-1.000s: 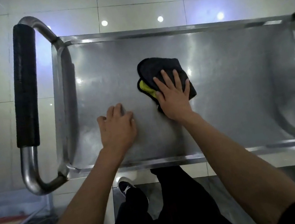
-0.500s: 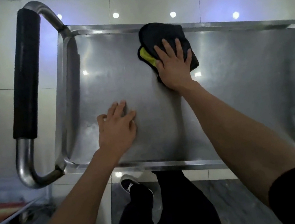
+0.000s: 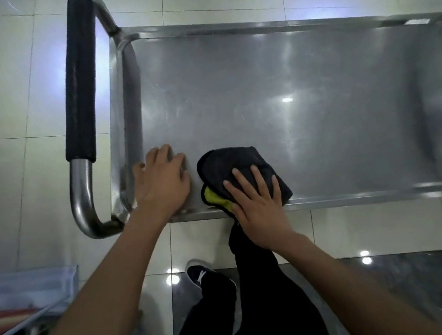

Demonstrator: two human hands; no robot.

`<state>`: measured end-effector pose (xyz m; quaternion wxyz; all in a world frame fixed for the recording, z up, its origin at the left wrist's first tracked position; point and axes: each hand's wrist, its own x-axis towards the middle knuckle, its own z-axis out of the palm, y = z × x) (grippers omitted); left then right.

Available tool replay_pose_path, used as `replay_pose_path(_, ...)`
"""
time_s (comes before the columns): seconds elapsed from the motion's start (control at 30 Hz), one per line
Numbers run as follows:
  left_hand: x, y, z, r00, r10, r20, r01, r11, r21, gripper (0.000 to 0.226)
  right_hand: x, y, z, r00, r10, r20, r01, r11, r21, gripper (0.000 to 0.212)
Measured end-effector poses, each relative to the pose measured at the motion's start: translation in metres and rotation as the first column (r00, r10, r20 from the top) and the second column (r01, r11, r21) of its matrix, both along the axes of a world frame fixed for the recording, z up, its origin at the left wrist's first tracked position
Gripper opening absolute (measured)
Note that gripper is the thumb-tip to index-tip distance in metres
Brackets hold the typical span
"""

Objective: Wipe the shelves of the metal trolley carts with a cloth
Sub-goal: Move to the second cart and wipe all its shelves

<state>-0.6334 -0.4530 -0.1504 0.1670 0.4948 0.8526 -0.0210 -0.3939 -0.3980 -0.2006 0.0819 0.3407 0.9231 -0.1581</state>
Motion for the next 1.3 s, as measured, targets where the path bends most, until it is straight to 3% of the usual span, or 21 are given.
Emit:
replay_pose_path(0.2,-0.001,-0.002,0.004,1.000,0.011,-0.028,-0.012,0.999,-0.032,0.032,-0.038,0.029,-0.001,1.000,-0.014,-0.004,0.014,1.000,-0.023,0.055)
replay_pose_path(0.47,-0.009,0.012,-0.002,0.993,0.120,0.022,-0.120,0.993,0.009,0.022,-0.183,0.187,0.007,0.997,-0.073,-0.036,0.068,0.990,-0.121,0.053)
replay_pose_path(0.7,-0.010,0.016,-0.015,0.984,0.180,0.000,-0.179,0.979,0.102,0.021,-0.261,0.276,0.001,0.997,0.022,-0.072,-0.023,0.999,-0.022,0.054)
replay_pose_path(0.87,-0.016,0.018,-0.011,0.984,0.176,0.031,-0.179,0.977,0.118,0.020,-0.262,0.254,0.000,0.996,0.030,-0.089,-0.032,0.999,-0.019,0.053)
replay_pose_path(1.03,-0.018,-0.001,-0.001,0.991,0.118,0.059,-0.123,0.989,0.079,0.032,-0.217,0.168,0.002,0.985,0.135,-0.106,-0.135,0.991,0.005,0.053)
replay_pose_path(1.3,-0.033,-0.050,0.003,0.946,0.307,0.105,-0.320,0.938,0.136,0.039,-0.121,0.003,-0.004,0.943,0.314,-0.108,-0.312,0.950,0.032,0.055)
